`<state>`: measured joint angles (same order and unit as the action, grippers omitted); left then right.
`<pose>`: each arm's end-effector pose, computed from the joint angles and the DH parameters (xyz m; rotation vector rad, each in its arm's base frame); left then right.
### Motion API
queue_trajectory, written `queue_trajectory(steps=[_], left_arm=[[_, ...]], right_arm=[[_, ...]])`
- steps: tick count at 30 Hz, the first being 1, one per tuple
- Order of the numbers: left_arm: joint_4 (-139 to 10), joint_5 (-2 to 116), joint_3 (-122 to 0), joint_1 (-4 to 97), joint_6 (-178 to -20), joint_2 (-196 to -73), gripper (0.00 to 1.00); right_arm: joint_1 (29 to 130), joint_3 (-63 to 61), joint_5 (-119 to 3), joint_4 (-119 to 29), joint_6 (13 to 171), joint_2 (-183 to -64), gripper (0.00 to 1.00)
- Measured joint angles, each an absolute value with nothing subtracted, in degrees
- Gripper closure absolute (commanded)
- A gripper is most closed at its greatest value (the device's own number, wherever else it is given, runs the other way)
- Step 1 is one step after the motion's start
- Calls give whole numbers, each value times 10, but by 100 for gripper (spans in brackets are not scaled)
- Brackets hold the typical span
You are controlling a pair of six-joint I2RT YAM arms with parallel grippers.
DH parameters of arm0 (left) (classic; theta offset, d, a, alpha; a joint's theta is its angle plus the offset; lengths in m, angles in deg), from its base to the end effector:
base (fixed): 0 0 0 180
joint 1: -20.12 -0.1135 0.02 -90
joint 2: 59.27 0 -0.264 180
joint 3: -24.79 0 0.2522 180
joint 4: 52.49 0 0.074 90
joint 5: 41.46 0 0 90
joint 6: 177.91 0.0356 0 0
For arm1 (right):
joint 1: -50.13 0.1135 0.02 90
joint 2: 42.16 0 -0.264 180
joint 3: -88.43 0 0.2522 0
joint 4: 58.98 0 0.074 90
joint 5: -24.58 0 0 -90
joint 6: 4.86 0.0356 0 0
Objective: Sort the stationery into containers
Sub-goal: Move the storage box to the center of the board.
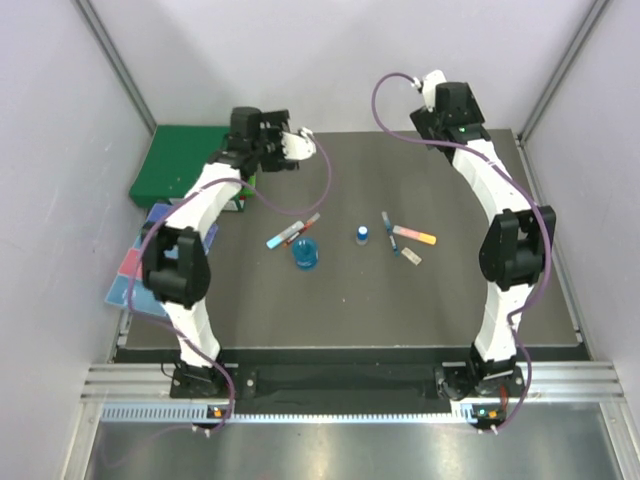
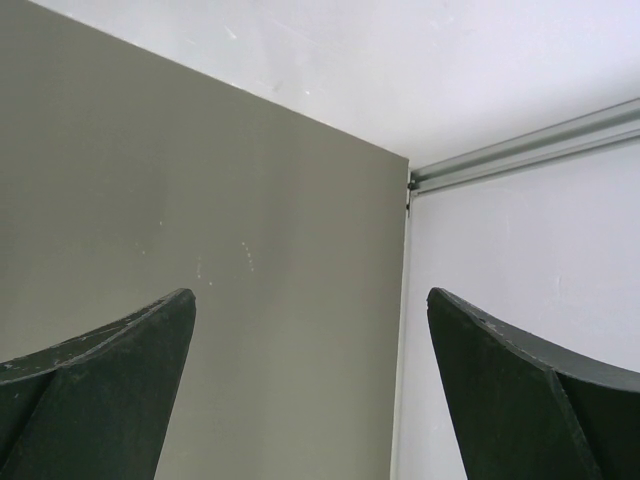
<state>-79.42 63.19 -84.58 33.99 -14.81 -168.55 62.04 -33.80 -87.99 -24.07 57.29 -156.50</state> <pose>0.4407 -0.1181 0.3141 1.5199 1.3684 0.3915 0.4664 0.0844 0.3401 -0.4584 1.9997 -0.5754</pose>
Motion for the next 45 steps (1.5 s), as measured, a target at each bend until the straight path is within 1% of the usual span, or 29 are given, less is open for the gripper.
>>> queue_trajectory(steps=[3, 8, 11, 15, 20, 26, 34, 45], left_arm=[[-818, 628, -809, 333, -177, -1600, 1], [-921, 638, -754, 297, -198, -1475, 1], [-981, 642, -724, 268, -189, -1430, 1], [-1066, 636, -675, 236, -118, -1391, 1], [-1184, 623, -656, 215, -27, -1385, 1], [-1270, 597, -662, 187, 29, -1391, 1], [-1308, 568, -668, 128, 74, -1423, 1], [-1332, 549, -635, 62, 166, -1423, 1]], right_arm=[[620, -342, -877, -240, 573, -1561, 0], [620, -342, -867, -237, 573, -1545, 0], [620, -340, -861, -238, 573, -1535, 0], [621, -340, -851, -238, 574, -1529, 0], [626, -338, -844, -237, 573, -1529, 0], [633, -338, -838, -238, 573, -1529, 0], [639, -322, -831, -242, 571, -1528, 0], [647, -311, -831, -244, 566, -1524, 0]])
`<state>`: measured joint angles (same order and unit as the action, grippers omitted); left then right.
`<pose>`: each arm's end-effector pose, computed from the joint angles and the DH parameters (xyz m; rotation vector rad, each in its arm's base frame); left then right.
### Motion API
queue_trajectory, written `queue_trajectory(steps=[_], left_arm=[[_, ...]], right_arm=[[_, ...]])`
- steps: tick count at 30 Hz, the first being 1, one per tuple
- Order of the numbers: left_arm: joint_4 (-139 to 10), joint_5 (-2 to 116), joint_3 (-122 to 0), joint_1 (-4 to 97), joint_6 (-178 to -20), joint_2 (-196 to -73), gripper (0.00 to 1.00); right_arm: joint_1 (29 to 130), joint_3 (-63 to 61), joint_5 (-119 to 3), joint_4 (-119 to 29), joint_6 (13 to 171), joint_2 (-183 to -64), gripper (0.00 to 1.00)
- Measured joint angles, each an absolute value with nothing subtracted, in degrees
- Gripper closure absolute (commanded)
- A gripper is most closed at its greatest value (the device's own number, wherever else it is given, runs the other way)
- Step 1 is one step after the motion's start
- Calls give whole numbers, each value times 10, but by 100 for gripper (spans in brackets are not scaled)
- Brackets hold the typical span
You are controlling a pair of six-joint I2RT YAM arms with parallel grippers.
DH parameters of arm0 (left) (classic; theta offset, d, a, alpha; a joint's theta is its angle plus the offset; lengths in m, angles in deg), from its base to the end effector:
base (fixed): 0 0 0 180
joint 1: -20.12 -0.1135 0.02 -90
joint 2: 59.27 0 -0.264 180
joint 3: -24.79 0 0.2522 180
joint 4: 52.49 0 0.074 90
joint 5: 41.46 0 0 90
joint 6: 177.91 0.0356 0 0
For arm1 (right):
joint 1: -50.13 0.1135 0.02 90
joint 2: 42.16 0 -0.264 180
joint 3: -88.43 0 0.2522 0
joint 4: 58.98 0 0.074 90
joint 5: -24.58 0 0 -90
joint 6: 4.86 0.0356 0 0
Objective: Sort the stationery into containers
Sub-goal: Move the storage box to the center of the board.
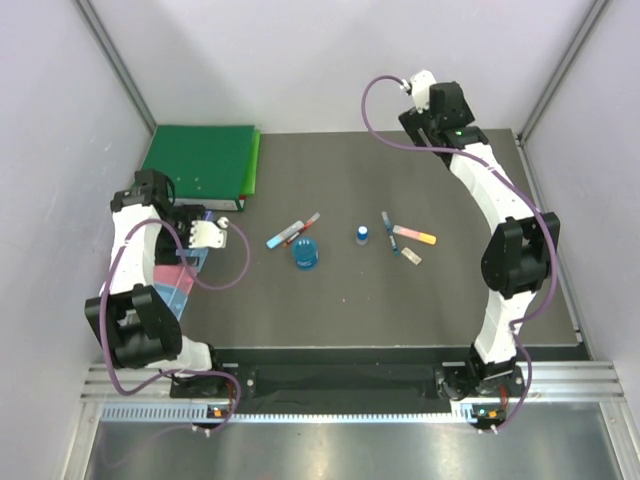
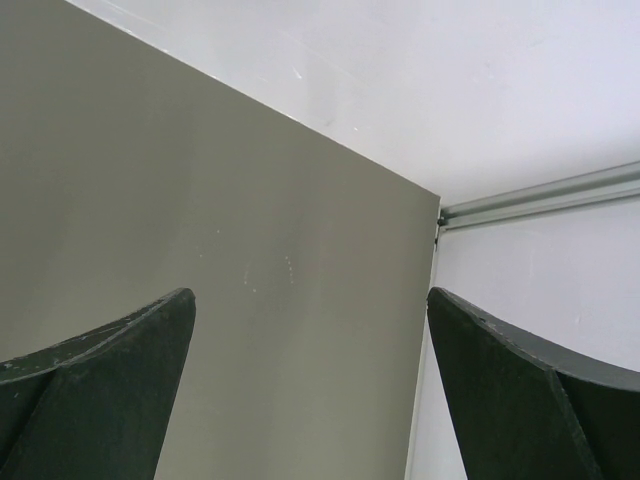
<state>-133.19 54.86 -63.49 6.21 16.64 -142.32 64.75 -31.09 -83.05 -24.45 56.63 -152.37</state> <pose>0.2598 0.0603 0.2927 2.0823 2.0304 0.2364 0.4456 0.1051 0.3561 -0.5547 1.9414 -0.4635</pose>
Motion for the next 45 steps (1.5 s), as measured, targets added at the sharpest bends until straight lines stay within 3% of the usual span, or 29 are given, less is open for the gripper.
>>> queue_trajectory(steps=[31, 38, 45], left_arm=[[-1270, 548, -603, 30, 225, -1492, 7], [-1277, 539, -580, 10, 246, -1454, 13], [-1249, 539, -538, 3, 250, -1453, 29]], right_arm=[[655, -312, -831, -244, 557, -1524, 0], [673, -316, -831, -244, 556, -1525, 0], [683, -322, -831, -244, 556, -1525, 1]])
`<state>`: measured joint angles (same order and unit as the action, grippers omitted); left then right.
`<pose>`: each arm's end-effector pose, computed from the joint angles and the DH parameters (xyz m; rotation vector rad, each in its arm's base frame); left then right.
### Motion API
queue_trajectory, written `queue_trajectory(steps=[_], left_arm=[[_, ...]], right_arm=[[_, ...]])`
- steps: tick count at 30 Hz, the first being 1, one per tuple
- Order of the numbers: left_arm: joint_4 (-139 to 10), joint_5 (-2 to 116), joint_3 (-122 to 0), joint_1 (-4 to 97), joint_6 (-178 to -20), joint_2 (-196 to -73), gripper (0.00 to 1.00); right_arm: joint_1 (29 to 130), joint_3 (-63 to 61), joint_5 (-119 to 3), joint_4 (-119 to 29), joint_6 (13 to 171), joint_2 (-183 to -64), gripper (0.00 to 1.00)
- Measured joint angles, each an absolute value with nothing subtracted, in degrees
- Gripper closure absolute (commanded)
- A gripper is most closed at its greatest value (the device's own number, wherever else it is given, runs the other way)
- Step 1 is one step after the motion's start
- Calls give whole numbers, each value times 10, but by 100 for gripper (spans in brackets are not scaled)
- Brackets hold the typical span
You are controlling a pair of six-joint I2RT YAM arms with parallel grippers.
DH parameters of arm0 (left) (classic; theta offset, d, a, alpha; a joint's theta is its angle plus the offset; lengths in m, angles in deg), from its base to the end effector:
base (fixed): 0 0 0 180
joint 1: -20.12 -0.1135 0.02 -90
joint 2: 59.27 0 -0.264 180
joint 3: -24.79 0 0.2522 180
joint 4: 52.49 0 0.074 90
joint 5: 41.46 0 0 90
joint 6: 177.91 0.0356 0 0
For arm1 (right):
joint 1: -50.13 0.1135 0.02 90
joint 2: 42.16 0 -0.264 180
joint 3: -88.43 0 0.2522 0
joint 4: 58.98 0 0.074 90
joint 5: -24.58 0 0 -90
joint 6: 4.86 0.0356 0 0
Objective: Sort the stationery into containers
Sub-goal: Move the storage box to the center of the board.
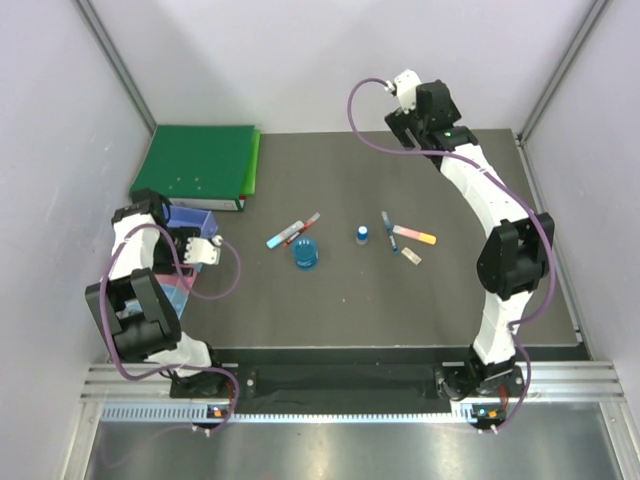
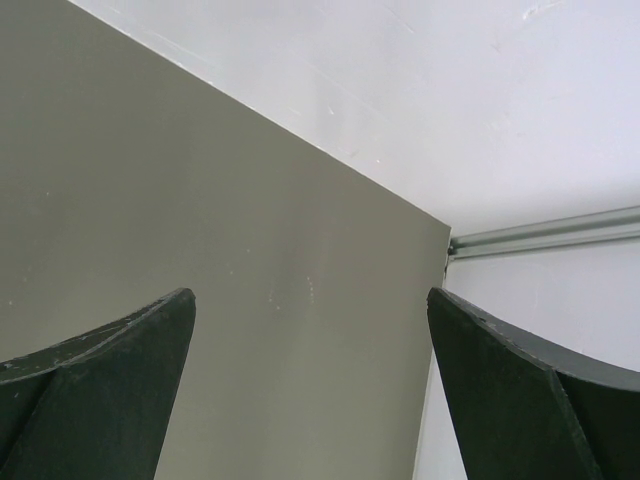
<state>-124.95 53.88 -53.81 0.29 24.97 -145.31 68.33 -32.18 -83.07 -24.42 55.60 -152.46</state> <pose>0.2561 0.0888 0.2365 2.1710 2.0415 0.1855 0.4386 0.1328 0.3619 -0.6223 1.8995 -0.4343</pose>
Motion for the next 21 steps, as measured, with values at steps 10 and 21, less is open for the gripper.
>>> queue_trajectory(steps=[10, 21], left_arm=[[-1194, 552, -528, 3, 254, -1489, 39], [-1153, 563, -516, 3, 257, -1520, 57]], right_arm=[[684, -323, -831, -244, 556, -1525, 0], [688, -323, -834, -243, 556, -1525, 0]])
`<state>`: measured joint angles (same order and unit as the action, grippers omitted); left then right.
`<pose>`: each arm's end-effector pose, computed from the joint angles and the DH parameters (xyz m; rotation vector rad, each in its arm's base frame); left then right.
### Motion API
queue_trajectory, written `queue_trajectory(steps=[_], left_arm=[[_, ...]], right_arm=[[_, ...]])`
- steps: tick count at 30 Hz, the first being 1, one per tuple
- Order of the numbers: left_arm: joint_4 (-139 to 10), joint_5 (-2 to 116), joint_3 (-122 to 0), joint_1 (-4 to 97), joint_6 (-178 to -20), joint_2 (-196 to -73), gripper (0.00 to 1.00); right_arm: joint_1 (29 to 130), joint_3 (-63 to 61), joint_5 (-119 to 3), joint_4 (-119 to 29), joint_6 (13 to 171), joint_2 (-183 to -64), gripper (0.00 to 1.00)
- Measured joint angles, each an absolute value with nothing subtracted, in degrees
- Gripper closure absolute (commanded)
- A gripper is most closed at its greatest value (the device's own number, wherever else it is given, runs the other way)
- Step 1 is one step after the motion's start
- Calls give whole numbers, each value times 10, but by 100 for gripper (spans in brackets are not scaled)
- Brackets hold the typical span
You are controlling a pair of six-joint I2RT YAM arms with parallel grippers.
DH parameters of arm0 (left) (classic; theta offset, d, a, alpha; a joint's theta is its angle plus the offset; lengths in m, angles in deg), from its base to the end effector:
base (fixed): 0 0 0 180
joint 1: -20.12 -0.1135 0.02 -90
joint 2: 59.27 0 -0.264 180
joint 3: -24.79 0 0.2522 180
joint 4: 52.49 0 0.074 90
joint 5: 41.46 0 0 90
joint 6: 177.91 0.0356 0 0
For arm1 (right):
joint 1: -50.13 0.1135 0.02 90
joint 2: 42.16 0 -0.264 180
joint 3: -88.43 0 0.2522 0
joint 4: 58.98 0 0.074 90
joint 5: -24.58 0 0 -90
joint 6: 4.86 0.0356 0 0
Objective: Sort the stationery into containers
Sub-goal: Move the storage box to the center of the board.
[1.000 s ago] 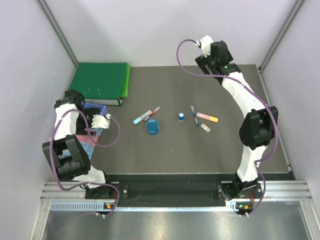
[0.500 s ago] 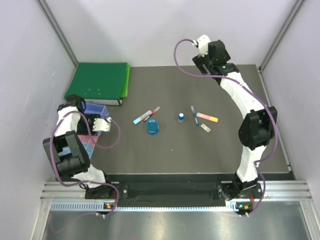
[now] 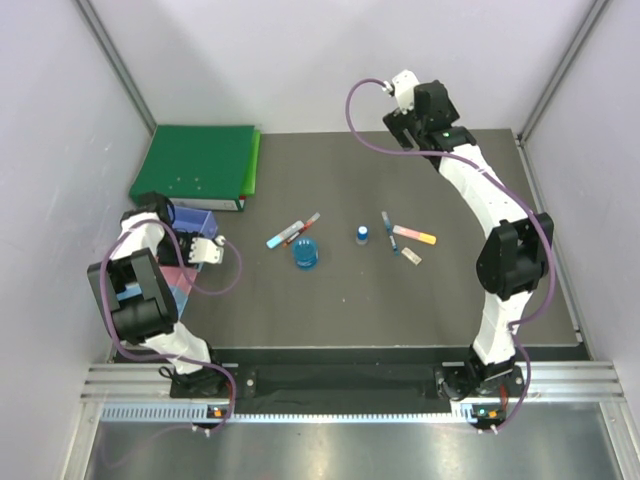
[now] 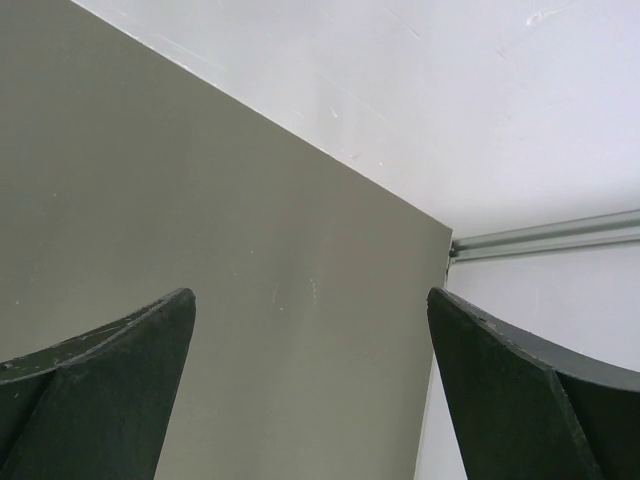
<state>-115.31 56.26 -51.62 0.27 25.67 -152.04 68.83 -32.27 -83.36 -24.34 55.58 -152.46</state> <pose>0.2793 0.0958 0.1988 2.1571 1.9953 0.1772 0.4373 0.1365 0.3623 -0.6275 1.8968 -0.4339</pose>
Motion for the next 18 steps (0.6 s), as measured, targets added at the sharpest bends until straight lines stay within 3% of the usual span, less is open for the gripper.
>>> queue_trajectory(steps=[2, 4, 5, 18], left_arm=[[-1150, 563, -515, 3, 258, -1524, 63], [-1150, 562, -514, 3, 258, -1526, 95], [-1154, 561, -514, 2, 256, -1526, 98], [-1159, 560, -515, 2, 263, -1527, 100]], right_arm=[[690, -323, -834, -243, 556, -1525, 0], [691, -323, -834, -243, 555, -1525, 0], [692, -323, -834, -243, 555, -1525, 0], [696, -331, -838, -239, 551, -1525, 0]])
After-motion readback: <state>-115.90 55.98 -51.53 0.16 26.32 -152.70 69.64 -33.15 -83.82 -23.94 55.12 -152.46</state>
